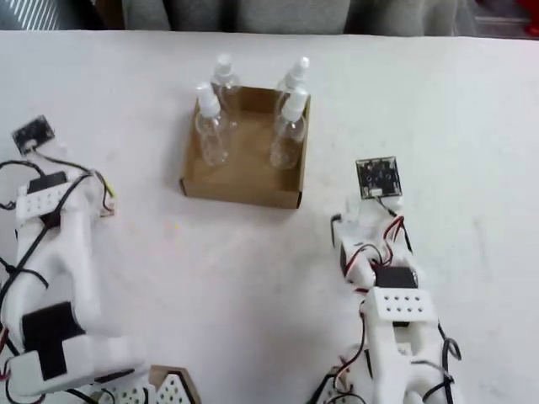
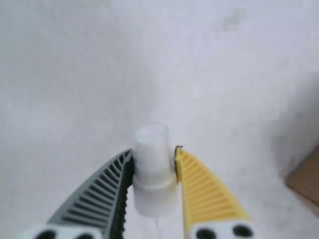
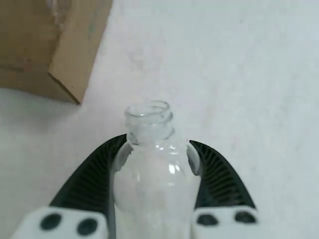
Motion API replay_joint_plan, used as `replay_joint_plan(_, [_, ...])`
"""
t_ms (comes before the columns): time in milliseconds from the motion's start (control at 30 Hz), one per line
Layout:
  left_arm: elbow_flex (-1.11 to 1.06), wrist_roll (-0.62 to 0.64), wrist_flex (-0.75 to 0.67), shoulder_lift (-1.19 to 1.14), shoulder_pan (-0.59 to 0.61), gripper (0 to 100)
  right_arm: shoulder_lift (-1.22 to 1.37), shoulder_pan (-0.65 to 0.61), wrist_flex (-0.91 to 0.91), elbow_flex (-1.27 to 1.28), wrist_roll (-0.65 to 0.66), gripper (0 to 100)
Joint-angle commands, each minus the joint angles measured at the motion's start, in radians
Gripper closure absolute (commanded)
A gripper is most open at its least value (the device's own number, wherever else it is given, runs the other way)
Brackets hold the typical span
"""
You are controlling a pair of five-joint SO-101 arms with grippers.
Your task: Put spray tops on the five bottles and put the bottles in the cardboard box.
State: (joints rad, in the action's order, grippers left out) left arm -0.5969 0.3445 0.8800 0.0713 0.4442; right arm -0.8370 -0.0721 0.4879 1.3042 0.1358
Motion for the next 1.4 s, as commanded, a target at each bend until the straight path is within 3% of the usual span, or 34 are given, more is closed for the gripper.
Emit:
replay_joint_plan(0, [0.091,-0.014,-0.008,0.185,-0.068,98,-0.096,-0.004,-0.127,-0.012,0.017,98.1])
replay_joint_plan(267, [0.161,-0.203,-0.017,0.492,-0.162,98,-0.343,-0.128,-0.452,0.068,0.017,98.1])
replay_joint_plan(467, [0.19,-0.212,-0.055,0.673,-0.285,98,-0.604,-0.357,-0.642,0.249,0.017,98.1])
replay_joint_plan(633, [0.19,-0.212,-0.195,0.748,-0.398,98,-0.803,-0.522,-0.653,0.388,0.017,98.1])
replay_joint_plan(733, [0.192,-0.212,-0.276,0.773,-0.469,98,-0.885,-0.535,-0.568,0.391,-0.006,98.1])
replay_joint_plan(900, [0.192,-0.206,-0.404,0.782,-0.605,98,-0.958,-0.532,-0.469,0.388,-0.193,98.2])
replay_joint_plan(1133, [0.204,-0.204,-0.605,0.774,-0.763,98,-0.924,-0.53,-0.403,0.387,-0.258,98.2])
replay_joint_plan(1367, [0.351,-0.204,-0.623,0.771,-0.845,98,-0.831,-0.49,-0.437,0.39,-0.279,98.2])
